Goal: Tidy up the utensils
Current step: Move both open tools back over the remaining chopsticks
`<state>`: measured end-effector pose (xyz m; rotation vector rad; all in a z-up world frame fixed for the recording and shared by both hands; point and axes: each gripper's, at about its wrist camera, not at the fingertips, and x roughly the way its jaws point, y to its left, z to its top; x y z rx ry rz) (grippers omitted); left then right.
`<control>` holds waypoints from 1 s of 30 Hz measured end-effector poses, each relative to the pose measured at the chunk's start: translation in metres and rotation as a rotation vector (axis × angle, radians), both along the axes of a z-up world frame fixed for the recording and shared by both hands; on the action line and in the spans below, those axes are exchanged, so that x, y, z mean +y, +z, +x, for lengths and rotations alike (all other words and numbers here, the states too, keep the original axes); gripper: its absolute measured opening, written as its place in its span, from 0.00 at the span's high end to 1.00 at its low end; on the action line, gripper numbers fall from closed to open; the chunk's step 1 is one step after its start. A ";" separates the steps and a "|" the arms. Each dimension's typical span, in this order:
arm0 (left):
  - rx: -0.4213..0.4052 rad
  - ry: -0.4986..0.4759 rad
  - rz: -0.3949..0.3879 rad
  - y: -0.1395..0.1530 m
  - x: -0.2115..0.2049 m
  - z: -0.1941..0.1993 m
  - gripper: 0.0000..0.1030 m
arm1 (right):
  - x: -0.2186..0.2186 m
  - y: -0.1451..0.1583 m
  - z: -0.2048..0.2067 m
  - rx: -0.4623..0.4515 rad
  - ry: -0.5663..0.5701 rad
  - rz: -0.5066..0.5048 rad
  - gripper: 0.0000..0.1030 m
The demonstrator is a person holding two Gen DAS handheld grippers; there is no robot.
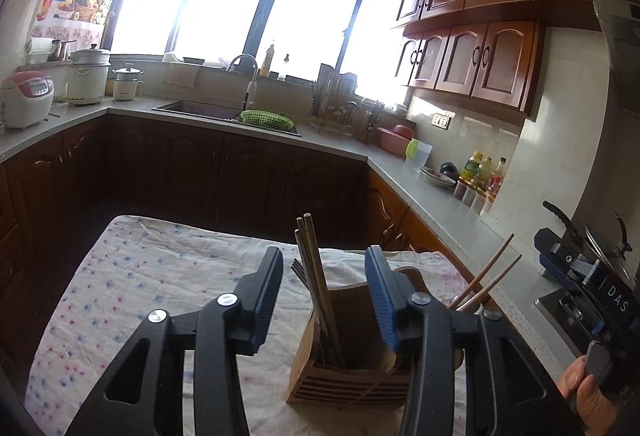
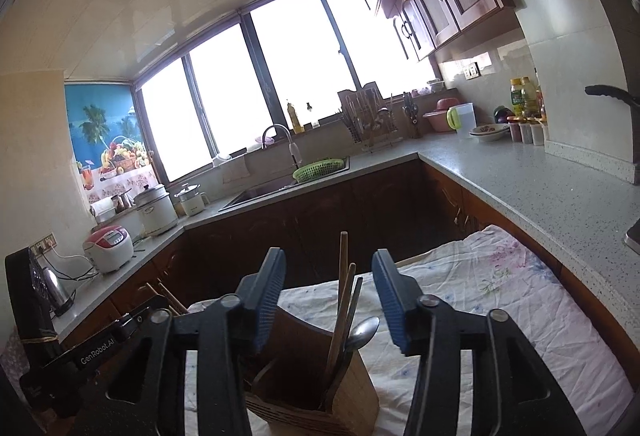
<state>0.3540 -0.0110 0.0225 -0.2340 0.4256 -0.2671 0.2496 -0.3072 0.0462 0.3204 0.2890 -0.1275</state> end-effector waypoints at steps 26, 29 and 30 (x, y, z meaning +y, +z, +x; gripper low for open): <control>0.125 0.009 -0.032 -0.045 0.037 -0.176 0.07 | 0.010 -0.059 -0.155 0.091 -0.028 0.151 0.01; 0.158 0.007 -0.038 -0.054 0.036 -0.187 0.07 | 0.010 -0.066 -0.170 0.104 -0.035 0.162 0.01; 0.167 0.006 -0.039 -0.057 0.036 -0.191 0.07 | 0.010 -0.068 -0.174 0.109 -0.036 0.164 0.01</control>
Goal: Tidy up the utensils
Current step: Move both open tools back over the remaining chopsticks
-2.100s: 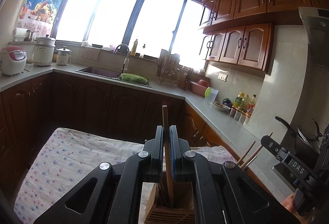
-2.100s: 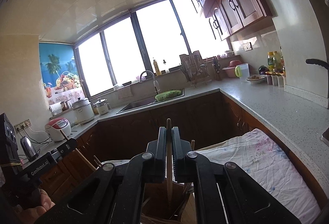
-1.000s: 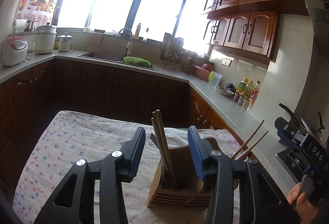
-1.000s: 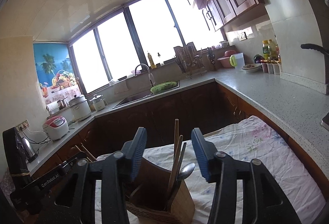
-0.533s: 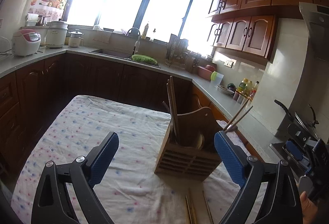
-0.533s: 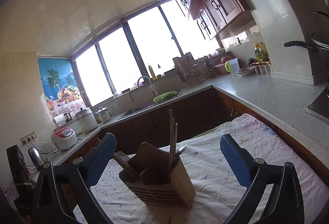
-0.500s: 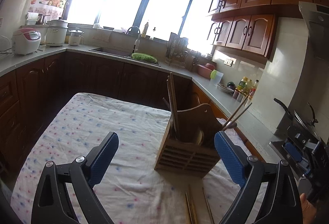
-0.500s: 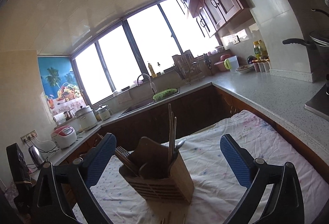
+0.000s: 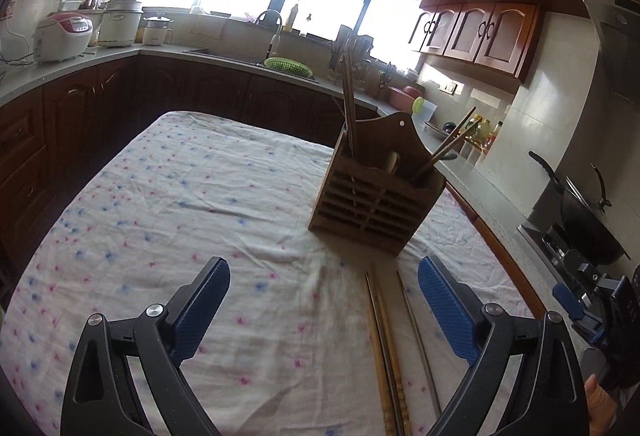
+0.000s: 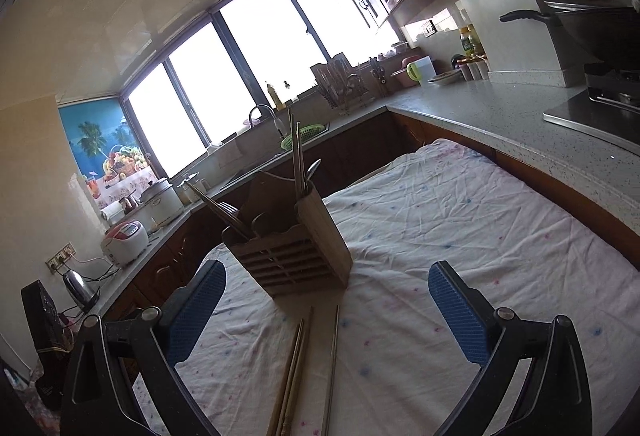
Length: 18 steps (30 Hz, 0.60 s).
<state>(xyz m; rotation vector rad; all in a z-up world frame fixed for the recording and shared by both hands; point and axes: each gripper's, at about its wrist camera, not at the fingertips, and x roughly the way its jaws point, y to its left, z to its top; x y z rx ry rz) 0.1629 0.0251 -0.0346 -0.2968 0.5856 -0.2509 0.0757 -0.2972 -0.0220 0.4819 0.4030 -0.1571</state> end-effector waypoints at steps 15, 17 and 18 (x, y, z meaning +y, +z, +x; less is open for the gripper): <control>0.133 -0.054 0.100 -0.025 -0.030 0.003 0.07 | -0.001 -0.019 -0.030 0.063 -0.006 0.008 0.01; 0.177 -0.086 0.145 -0.030 -0.044 0.013 0.08 | -0.003 -0.018 -0.032 0.060 -0.012 0.011 0.01; 0.191 -0.102 0.159 -0.033 -0.052 0.018 0.08 | -0.003 -0.018 -0.033 0.058 -0.015 0.012 0.01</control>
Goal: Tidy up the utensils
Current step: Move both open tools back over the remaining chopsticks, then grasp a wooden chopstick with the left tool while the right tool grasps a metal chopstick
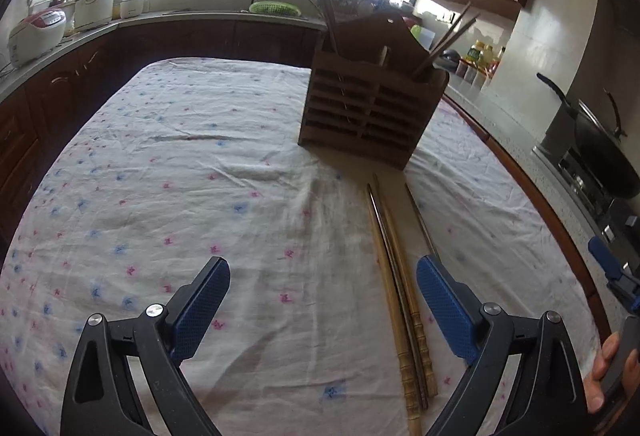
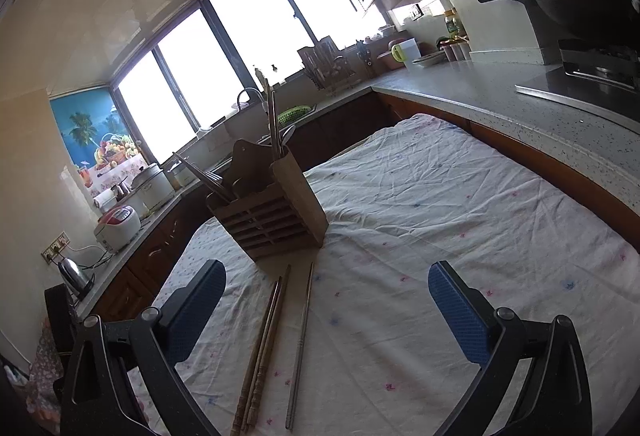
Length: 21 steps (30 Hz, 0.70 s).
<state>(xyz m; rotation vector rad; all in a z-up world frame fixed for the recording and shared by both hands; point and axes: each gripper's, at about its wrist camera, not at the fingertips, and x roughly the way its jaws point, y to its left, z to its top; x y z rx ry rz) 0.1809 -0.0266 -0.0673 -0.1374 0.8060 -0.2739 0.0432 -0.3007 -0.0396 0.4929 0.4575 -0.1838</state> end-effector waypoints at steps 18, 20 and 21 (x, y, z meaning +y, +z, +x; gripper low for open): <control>0.095 -0.070 0.186 -0.040 -0.038 0.044 0.44 | -0.007 -0.004 0.010 0.040 0.013 0.031 0.01; 0.103 -0.057 0.192 -0.037 -0.027 0.036 0.44 | -0.004 -0.007 0.016 0.051 0.030 0.029 0.01; 0.110 -0.051 0.173 -0.036 -0.020 0.033 0.45 | -0.002 -0.008 0.019 0.057 0.041 0.030 0.01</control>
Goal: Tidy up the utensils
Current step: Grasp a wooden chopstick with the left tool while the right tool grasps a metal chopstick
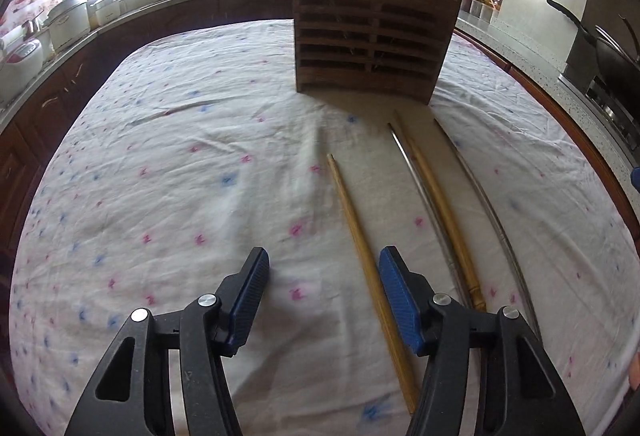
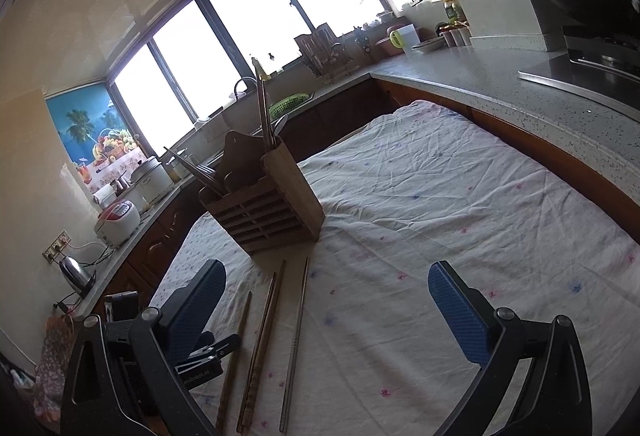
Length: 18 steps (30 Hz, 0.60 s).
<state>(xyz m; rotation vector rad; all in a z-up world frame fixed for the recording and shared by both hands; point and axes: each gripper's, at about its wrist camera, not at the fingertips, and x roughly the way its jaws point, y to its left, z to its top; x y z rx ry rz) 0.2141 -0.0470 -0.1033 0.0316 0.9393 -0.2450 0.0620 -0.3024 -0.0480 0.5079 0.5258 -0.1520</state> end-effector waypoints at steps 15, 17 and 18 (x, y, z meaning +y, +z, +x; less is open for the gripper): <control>0.045 0.003 -0.130 0.011 0.012 0.042 0.57 | 0.045 -0.057 0.123 0.297 0.237 -0.119 0.52; 0.073 -0.011 -0.130 0.005 0.007 0.050 0.63 | 0.045 -0.067 0.137 0.328 0.249 -0.116 0.59; 0.083 -0.016 -0.121 0.002 0.004 0.053 0.65 | 0.046 -0.071 0.144 0.345 0.250 -0.121 0.62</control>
